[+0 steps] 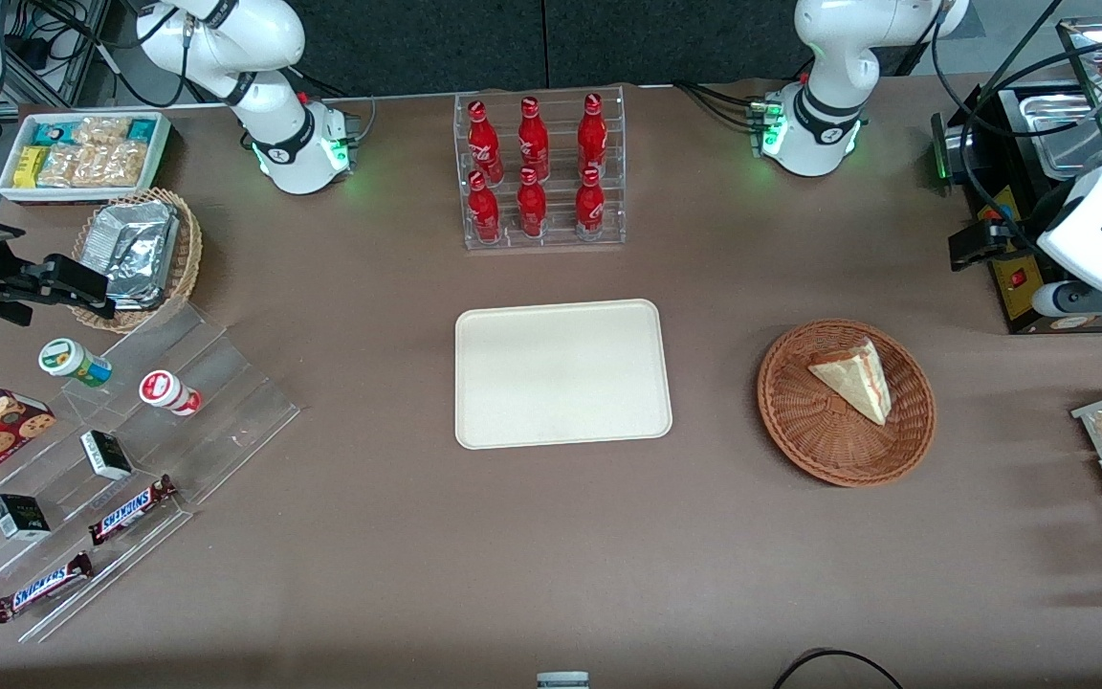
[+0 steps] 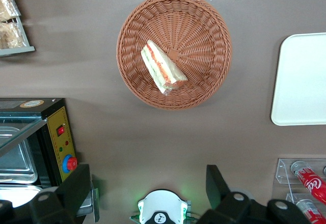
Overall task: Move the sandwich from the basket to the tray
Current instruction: 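Lower the open left gripper over the wrapped sandwich in the basket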
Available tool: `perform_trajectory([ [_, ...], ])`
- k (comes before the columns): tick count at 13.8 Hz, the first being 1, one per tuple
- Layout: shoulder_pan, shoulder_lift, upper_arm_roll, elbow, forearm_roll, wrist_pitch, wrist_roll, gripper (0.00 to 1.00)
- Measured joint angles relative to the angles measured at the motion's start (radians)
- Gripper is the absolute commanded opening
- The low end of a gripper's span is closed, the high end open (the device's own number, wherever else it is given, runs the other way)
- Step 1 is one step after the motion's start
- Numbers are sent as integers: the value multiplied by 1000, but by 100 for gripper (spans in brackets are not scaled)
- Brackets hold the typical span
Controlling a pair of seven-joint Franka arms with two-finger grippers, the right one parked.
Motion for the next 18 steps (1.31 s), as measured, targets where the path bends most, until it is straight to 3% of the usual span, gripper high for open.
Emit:
perform_trajectory([
  [8, 0, 36, 1, -75, 1, 80, -4, 100],
  [12, 4, 30, 8, -283, 1, 318, -102, 100],
  [18, 7, -54, 13, -669, 1, 739, -424, 100],
])
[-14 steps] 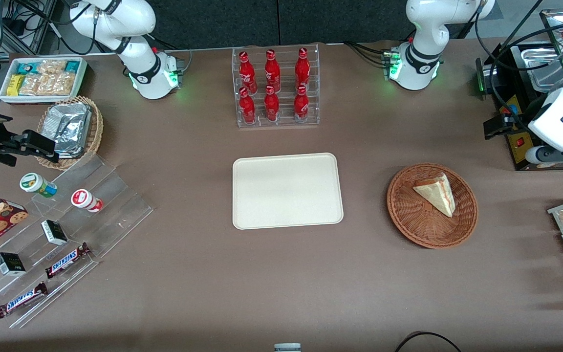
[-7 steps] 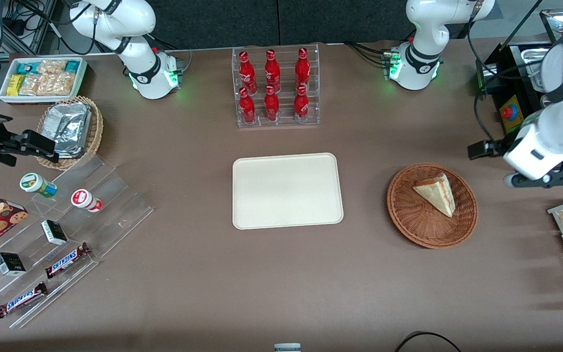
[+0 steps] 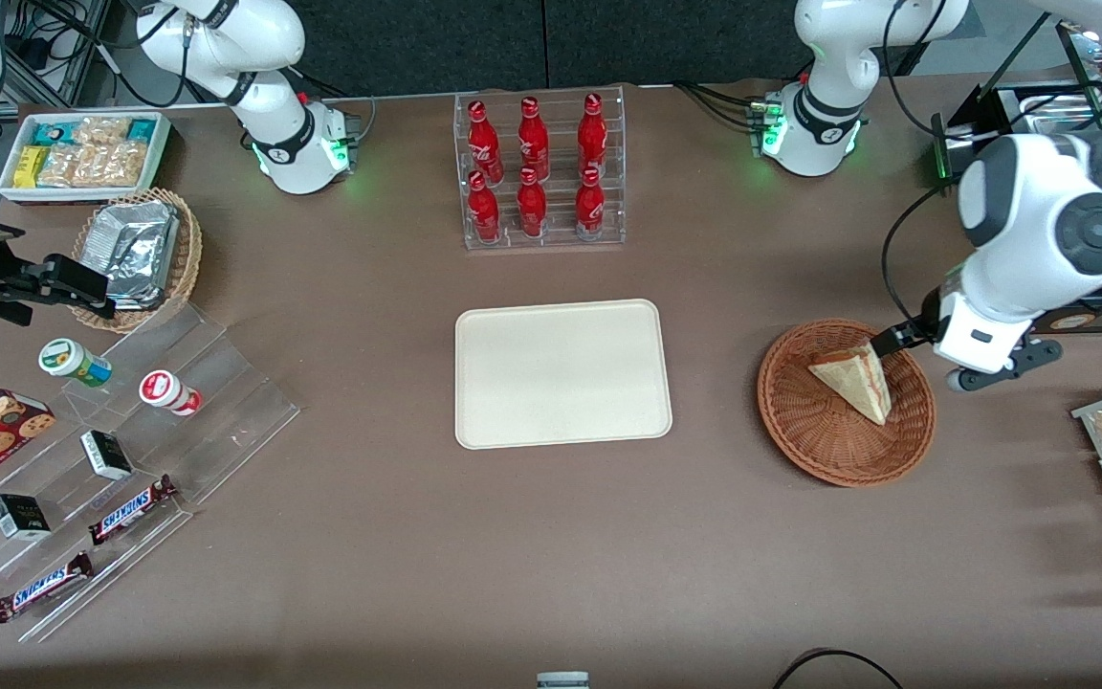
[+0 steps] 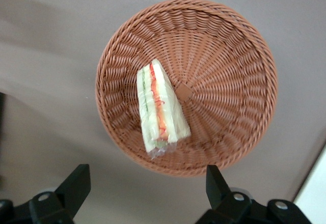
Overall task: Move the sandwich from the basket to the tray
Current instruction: 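Lower the open left gripper over the wrapped sandwich in the basket, then close the left gripper on the sandwich's wrapped edge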
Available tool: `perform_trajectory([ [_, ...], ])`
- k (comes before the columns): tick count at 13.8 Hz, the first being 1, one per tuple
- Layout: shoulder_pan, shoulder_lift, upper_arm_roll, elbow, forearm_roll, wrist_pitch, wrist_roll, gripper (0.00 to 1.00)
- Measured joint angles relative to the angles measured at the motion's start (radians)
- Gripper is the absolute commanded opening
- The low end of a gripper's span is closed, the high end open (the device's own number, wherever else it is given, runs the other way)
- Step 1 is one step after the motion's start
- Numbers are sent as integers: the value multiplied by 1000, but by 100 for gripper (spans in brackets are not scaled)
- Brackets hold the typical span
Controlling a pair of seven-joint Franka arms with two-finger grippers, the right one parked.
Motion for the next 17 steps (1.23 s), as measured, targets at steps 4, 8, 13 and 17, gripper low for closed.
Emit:
perform_trajectory([
  [4, 0, -19, 0, -155, 0, 183, -161, 100],
  [8, 2, -18, 1, -233, 0, 293, -217, 100],
  [13, 2, 7, 1, -308, -1, 432, -258, 100],
  [17, 2, 62, 1, -315, -1, 502, -264, 97],
])
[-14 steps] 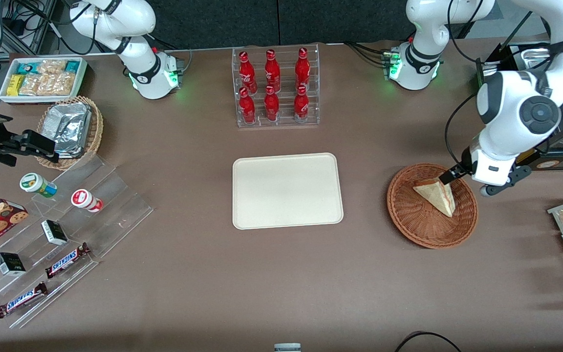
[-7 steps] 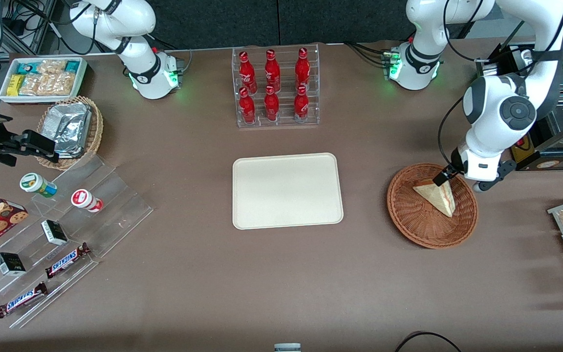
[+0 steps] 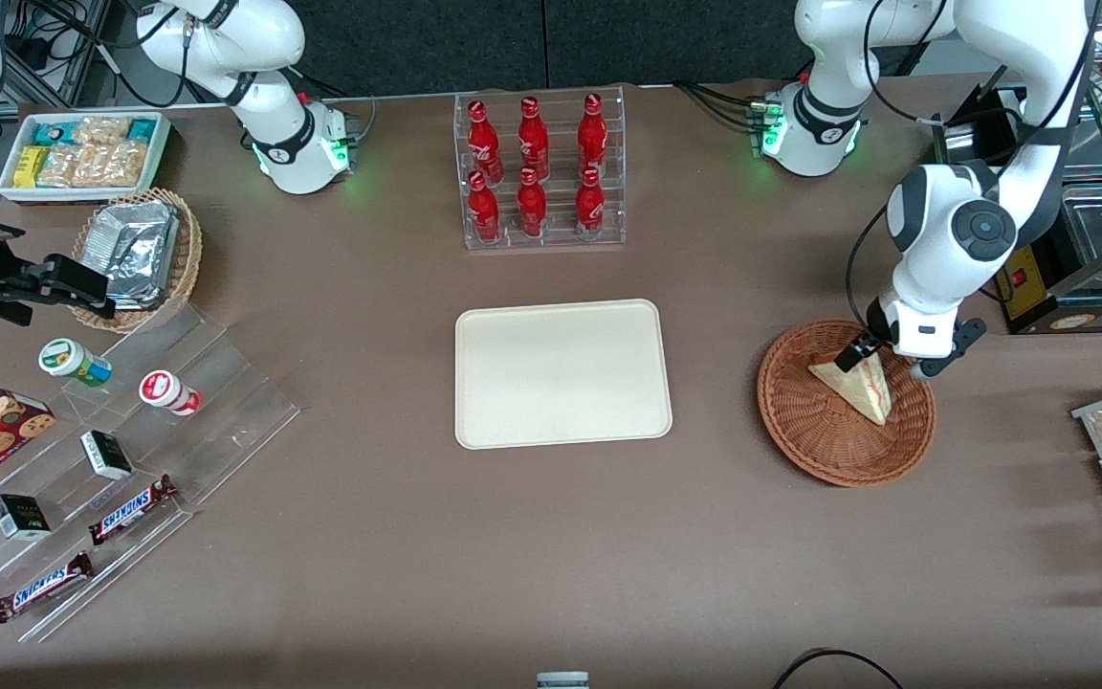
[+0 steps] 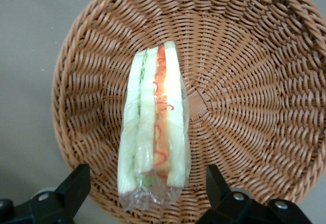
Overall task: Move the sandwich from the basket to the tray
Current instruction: 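Close the left gripper on the sandwich's wrapped edge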
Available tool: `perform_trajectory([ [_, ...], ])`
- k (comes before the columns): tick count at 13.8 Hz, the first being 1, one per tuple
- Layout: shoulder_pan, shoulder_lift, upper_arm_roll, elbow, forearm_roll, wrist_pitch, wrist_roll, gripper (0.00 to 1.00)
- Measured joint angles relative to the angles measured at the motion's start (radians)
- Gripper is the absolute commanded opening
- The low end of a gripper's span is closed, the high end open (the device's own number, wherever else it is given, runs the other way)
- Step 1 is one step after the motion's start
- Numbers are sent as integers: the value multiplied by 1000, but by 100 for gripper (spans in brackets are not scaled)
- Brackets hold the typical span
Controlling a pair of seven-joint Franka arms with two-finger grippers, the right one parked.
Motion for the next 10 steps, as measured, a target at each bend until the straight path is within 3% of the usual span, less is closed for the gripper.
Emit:
perform_trajectory([
  [1, 0, 14, 0, 0, 0, 14, -1, 83],
  [3, 0, 34, 1, 0, 0, 37, -3, 47],
  [5, 1, 42, 4, 0, 0, 41, -13, 25],
  [10, 1, 30, 13, 13, 0, 38, -30, 23],
])
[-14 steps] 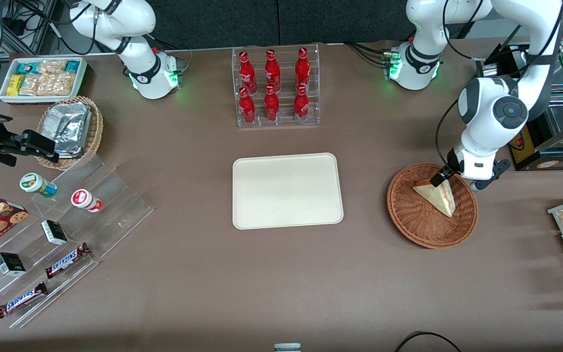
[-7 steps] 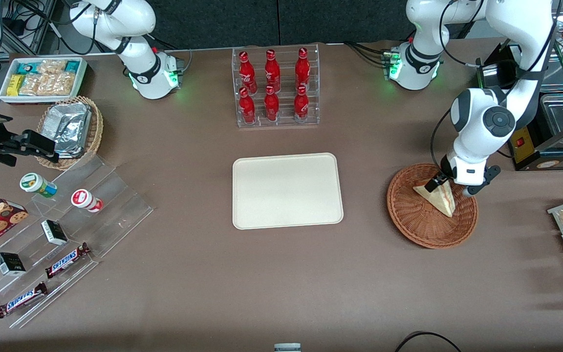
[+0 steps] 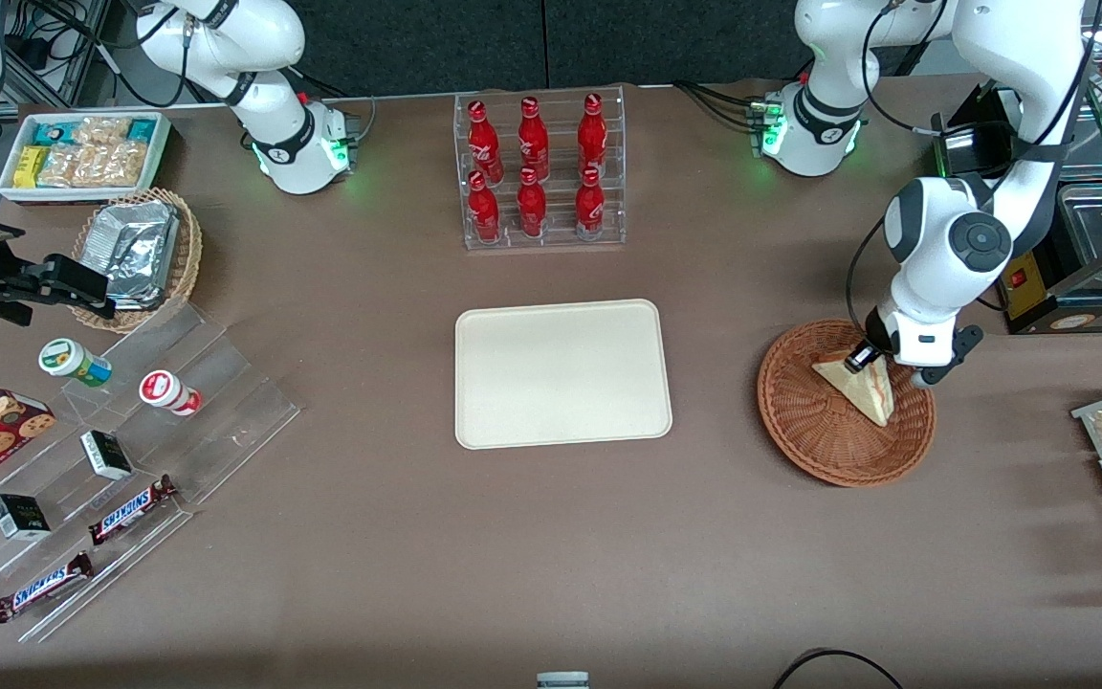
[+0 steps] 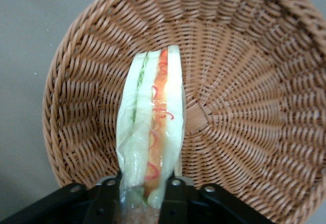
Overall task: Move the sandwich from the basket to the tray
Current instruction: 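Close the left gripper on the sandwich's wrapped edge, then lift the sandwich and carry it over the cream tray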
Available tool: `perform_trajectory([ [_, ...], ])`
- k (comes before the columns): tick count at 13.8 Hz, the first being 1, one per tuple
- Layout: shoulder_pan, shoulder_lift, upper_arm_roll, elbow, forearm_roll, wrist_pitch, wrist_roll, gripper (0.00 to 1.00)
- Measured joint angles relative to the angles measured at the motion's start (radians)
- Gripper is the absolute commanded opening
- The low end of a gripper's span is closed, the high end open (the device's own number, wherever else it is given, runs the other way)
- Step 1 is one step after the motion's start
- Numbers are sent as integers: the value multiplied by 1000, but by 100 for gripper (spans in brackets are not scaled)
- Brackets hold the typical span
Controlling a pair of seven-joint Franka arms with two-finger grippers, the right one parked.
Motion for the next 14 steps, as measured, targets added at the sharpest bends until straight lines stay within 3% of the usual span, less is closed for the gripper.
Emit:
perform_trajectory([
  [5, -3, -97, -42, 87, 0, -249, 0, 23],
  [10, -10, -110, -221, 336, 0, -577, -70, 20],
  [14, -17, -42, -373, 456, 0, -610, -151, 20],
])
